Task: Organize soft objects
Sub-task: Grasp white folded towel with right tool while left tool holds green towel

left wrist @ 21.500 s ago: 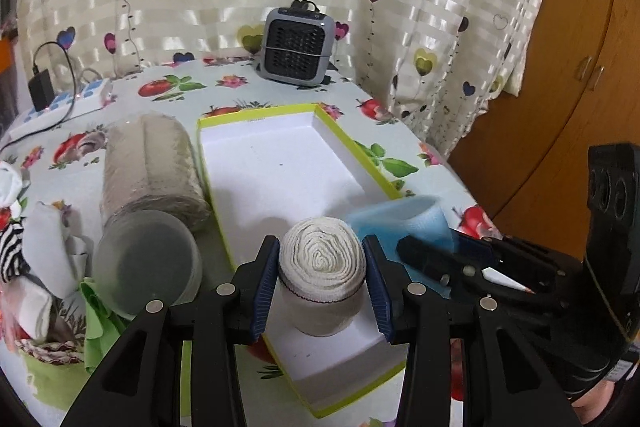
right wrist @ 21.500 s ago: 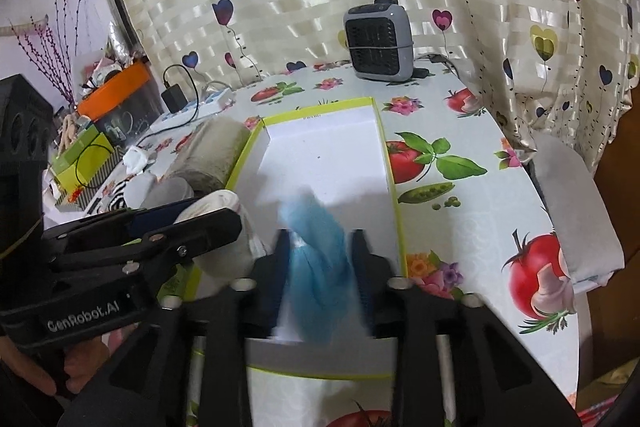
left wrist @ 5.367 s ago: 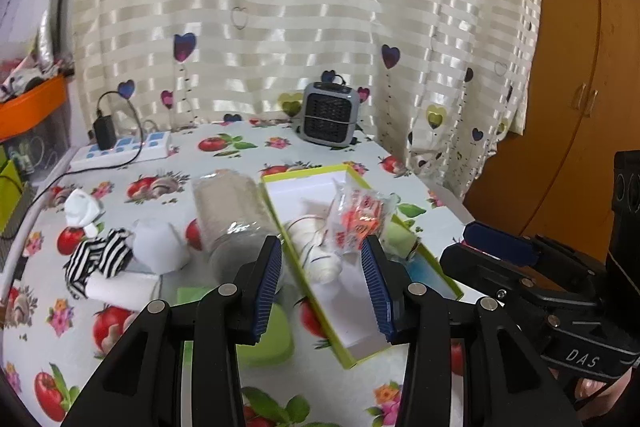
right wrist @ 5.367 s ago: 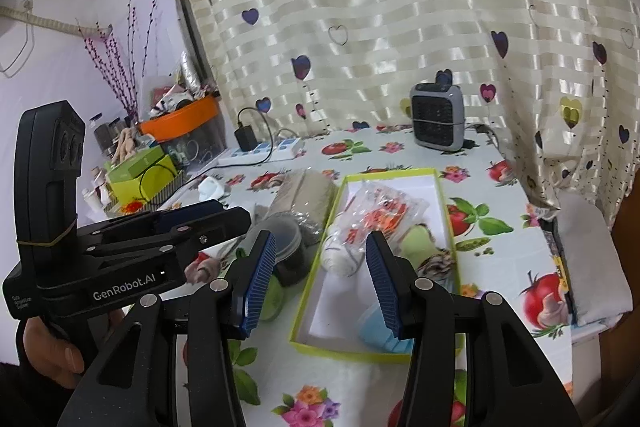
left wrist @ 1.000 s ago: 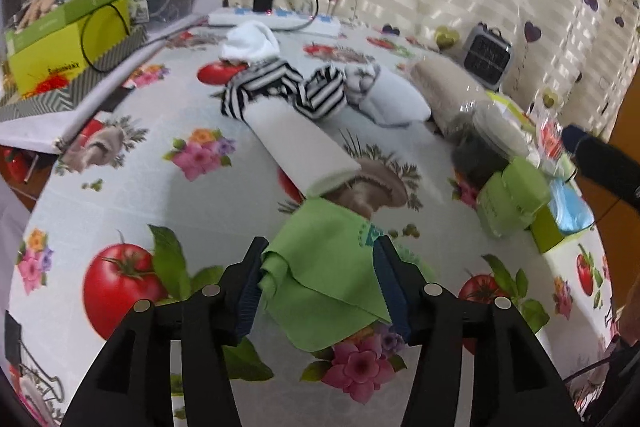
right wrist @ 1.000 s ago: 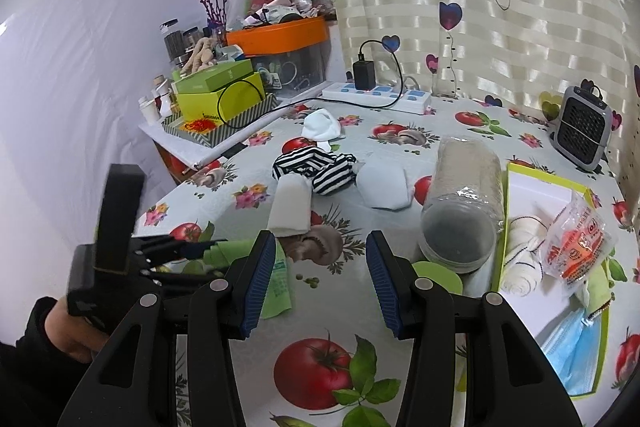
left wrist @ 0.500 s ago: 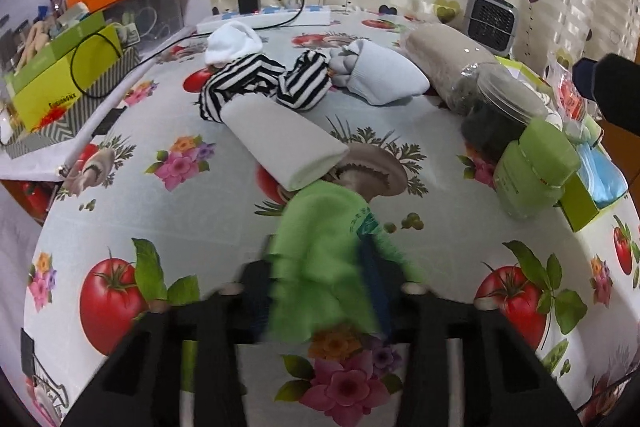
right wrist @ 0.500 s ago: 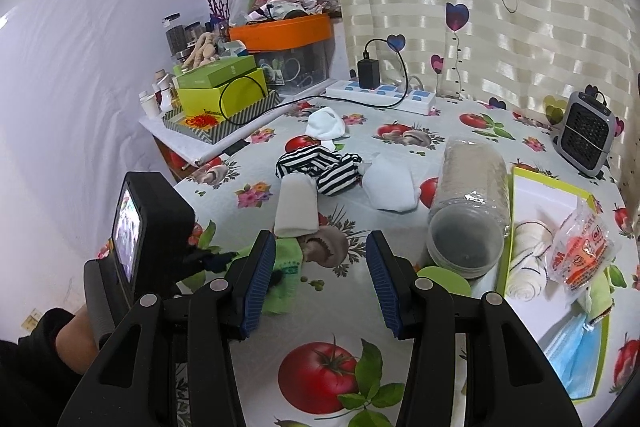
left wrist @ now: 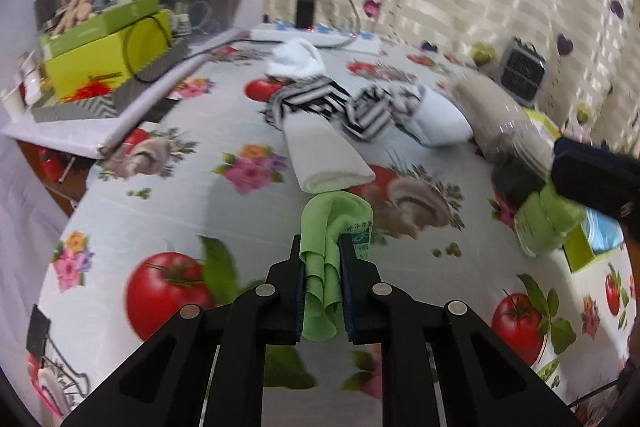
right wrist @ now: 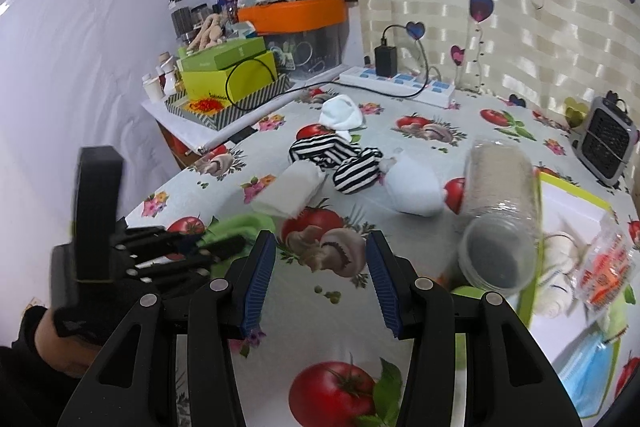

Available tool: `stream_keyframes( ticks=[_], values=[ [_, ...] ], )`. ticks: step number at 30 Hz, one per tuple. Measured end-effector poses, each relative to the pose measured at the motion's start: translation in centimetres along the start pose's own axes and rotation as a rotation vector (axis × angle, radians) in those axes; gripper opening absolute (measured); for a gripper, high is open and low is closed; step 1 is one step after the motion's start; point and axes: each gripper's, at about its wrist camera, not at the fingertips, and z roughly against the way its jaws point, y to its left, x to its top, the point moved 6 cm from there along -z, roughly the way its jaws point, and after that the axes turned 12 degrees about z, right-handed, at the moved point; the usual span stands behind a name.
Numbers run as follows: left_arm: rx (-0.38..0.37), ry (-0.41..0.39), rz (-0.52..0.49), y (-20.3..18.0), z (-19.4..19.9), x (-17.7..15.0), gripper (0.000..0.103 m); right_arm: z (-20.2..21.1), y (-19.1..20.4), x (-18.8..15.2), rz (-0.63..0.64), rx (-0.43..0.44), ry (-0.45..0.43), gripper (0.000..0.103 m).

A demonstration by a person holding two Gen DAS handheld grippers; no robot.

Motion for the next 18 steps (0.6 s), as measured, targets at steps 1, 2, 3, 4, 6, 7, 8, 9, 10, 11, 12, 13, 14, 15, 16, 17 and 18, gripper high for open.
stream_keyframes(
  ticks=[1, 2, 3, 4, 6, 7, 8, 9, 10, 11, 12, 13, 14, 15, 16, 17, 18],
  values=[
    [0.001, -0.006, 0.010, 0.4, 0.2, 0.2, 0.014, -0.6, 0.1, 0.2, -0.007, 0.005, 0.007, 0.048],
    [0.004, -0.013, 0.020, 0.9, 0.4, 0.4, 0.014, -1.0, 0.2, 0.4, -0.012, 0.012, 0.008, 0.048],
    [0.007, -0.021, 0.030, 1.4, 0.6, 0.6, 0.014, -1.4, 0.4, 0.5, -0.017, 0.018, 0.009, 0.048],
    [0.010, -0.027, 0.040, 1.9, 0.8, 0.8, 0.014, -2.0, 0.5, 0.8, -0.026, 0.025, 0.016, 0.048],
    [0.012, -0.032, 0.056, 2.8, 1.1, 0.9, 0.014, -2.9, 0.7, 1.3, -0.044, 0.039, 0.028, 0.048],
    [0.012, -0.033, 0.065, 3.3, 1.3, 1.0, 0.014, -3.5, 0.9, 1.6, -0.051, 0.056, 0.030, 0.048],
    [0.011, -0.033, 0.073, 3.8, 1.5, 0.9, 0.014, -4.0, 1.0, 1.8, -0.057, 0.065, 0.033, 0.048],
    [0.008, -0.032, 0.076, 4.1, 1.6, 0.8, 0.014, -4.6, 1.3, 2.1, -0.068, 0.078, 0.042, 0.048],
    [0.004, -0.028, 0.076, 4.4, 1.6, 0.7, 0.014, -5.3, 1.6, 2.4, -0.076, 0.092, 0.050, 0.048],
    [0.002, -0.024, 0.075, 4.5, 1.6, 0.5, 0.014, -6.1, 2.1, 2.7, -0.077, 0.114, 0.055, 0.048],
    [-0.004, -0.018, 0.077, 4.7, 1.6, 0.2, 0.014, -6.7, 2.5, 2.9, -0.078, 0.130, 0.061, 0.048],
    [-0.006, -0.013, 0.078, 5.0, 1.7, 0.0, 0.014, -7.4, 2.8, 3.0, -0.081, 0.139, 0.071, 0.048],
    [-0.006, -0.012, 0.079, 5.2, 1.8, -0.2, 0.014, -8.2, 3.0, 3.2, -0.090, 0.147, 0.080, 0.048],
    [-0.005, -0.013, 0.081, 5.5, 2.0, -0.3, 0.014, -9.1, 3.3, 3.3, -0.103, 0.156, 0.091, 0.048],
    [-0.002, -0.014, 0.087, 5.8, 2.2, -0.4, 0.014, -10.0, 3.5, 3.4, -0.114, 0.156, 0.104, 0.048],
    [0.003, -0.018, 0.093, 6.2, 2.3, -0.5, 0.014, -11.0, 3.6, 3.6, -0.126, 0.149, 0.117, 0.048],
    [0.010, -0.025, 0.101, 6.6, 2.5, -0.4, 0.014, -11.6, 3.7, 3.6, -0.133, 0.141, 0.124, 0.048]
  ],
)
